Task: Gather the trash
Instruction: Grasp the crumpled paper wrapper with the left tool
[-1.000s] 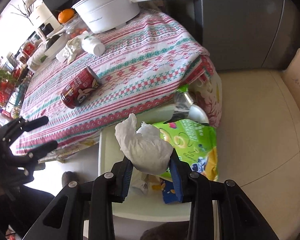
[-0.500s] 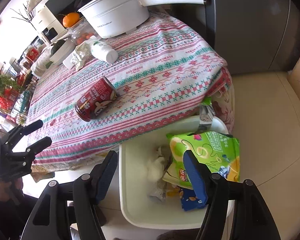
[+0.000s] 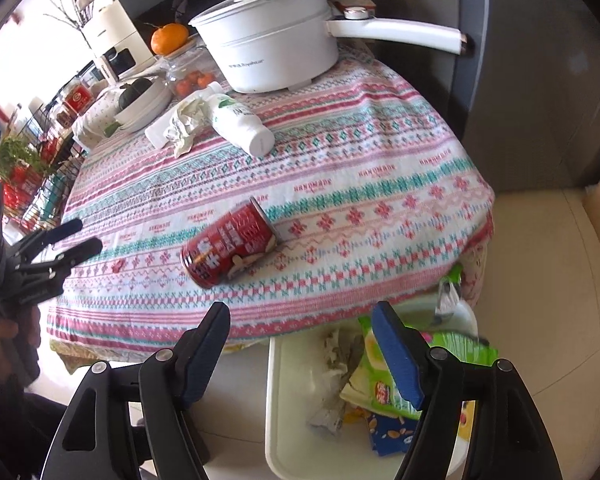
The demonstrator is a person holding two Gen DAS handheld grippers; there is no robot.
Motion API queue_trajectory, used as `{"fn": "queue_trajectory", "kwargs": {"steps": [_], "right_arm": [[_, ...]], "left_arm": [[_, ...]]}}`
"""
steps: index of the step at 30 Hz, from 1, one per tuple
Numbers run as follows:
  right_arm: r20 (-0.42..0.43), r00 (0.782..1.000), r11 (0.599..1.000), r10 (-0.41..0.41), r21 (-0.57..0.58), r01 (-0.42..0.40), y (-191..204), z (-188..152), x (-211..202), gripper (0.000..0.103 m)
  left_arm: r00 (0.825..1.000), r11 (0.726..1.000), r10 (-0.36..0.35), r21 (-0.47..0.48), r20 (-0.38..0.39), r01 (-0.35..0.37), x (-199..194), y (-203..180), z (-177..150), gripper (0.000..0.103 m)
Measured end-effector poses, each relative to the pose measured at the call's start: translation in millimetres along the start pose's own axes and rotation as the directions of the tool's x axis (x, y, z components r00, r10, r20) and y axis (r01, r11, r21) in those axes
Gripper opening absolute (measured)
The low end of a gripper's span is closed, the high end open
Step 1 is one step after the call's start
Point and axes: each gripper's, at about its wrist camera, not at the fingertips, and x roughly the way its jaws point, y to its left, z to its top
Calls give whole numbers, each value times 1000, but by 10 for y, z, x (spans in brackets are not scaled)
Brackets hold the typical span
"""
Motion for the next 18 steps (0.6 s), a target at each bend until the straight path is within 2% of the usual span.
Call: {"fn": "queue_trajectory", "kwargs": {"steps": [5,12,15,18], "right_arm": [[7,1000,999,-5,-35,5,100,393,116,75],[28,1000,998,-7,-68,9,151,806,335,76],[23,1000,995,-14,-94,16,168,940,459,76],[15,1000,991,-19,-133,21,198,1061,597,76]], "left_arm": [[996,999,12,41,88,-16,281,231,356,82],[990,994,-5,106,139,-10,796,282,744,77],[991,990,-13,137,133,-6,1006,252,869,65],[993,987,-7,161,120,-13,1194,217,974,59]]}}
